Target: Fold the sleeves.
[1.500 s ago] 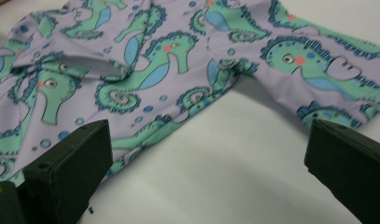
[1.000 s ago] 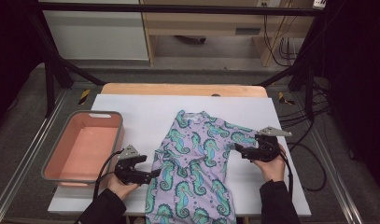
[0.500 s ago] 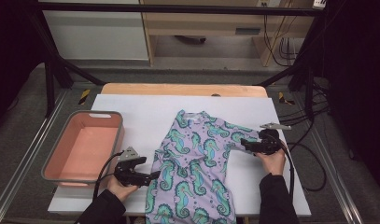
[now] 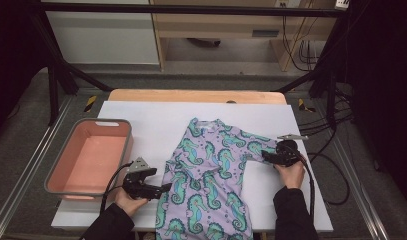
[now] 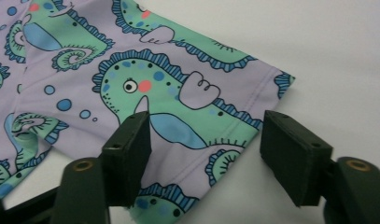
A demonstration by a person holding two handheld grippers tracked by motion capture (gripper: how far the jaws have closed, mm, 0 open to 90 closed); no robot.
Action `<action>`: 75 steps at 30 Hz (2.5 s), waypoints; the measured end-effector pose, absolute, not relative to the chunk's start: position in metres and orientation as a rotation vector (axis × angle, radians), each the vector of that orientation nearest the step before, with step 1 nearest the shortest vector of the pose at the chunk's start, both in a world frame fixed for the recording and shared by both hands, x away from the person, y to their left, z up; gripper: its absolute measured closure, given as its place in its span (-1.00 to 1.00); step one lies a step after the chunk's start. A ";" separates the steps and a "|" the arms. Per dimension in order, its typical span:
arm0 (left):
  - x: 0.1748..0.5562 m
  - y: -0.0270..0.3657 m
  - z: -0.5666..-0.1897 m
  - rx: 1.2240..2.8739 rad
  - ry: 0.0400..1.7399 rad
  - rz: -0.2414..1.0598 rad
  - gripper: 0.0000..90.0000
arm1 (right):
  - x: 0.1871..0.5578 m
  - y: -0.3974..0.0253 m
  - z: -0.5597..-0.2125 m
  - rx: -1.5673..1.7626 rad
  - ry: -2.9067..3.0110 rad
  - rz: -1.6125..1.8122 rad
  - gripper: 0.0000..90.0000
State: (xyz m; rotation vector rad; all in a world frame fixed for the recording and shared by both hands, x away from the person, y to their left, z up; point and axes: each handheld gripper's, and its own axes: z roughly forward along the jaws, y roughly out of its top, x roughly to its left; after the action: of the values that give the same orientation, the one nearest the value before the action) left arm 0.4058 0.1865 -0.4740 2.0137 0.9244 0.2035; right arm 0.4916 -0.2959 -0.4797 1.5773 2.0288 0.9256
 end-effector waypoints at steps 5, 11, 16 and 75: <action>0.406 0.186 -0.474 2.018 0.923 0.207 -0.73 | 0.489 -0.294 -0.480 1.551 2.030 0.904 0.08; 0.406 0.185 -0.475 2.023 0.921 0.202 -0.73 | 0.487 -0.287 -0.479 1.534 2.040 0.868 0.26; 0.406 0.185 -0.475 2.024 0.920 0.204 -0.73 | 0.486 -0.285 -0.478 1.553 2.028 0.866 0.68; 0.405 0.183 -0.473 2.032 0.908 0.207 -0.73 | 0.472 -0.134 -0.442 0.949 2.507 1.081 0.93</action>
State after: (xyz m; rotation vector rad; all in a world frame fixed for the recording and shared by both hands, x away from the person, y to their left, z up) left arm 0.4051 0.1832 -0.4732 2.0322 0.9077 0.2075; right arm 0.4717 -0.1340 -0.4423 0.9486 2.5066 1.0810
